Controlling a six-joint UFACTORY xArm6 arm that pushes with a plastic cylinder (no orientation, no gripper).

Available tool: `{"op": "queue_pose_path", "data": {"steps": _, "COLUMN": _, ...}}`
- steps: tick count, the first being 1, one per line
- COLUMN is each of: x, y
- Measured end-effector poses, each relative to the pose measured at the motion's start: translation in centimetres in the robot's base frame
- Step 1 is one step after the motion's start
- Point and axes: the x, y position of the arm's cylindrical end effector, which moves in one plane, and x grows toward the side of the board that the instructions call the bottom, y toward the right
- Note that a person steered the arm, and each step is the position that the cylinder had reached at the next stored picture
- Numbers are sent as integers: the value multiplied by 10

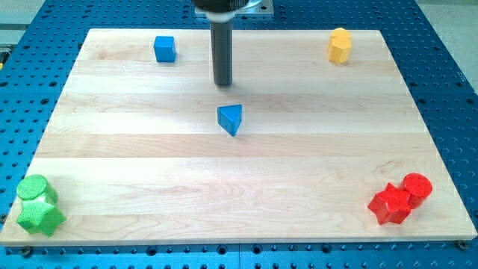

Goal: Slide the blue cube into the blue triangle

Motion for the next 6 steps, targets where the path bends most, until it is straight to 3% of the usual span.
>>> {"op": "queue_pose_path", "data": {"steps": 1, "x": -98, "y": -11}}
{"op": "queue_pose_path", "data": {"steps": 2, "x": -110, "y": -92}}
{"op": "queue_pose_path", "data": {"steps": 3, "x": -30, "y": -101}}
{"op": "queue_pose_path", "data": {"steps": 4, "x": -19, "y": -82}}
{"op": "queue_pose_path", "data": {"steps": 5, "x": -71, "y": -114}}
{"op": "queue_pose_path", "data": {"steps": 6, "x": -21, "y": -124}}
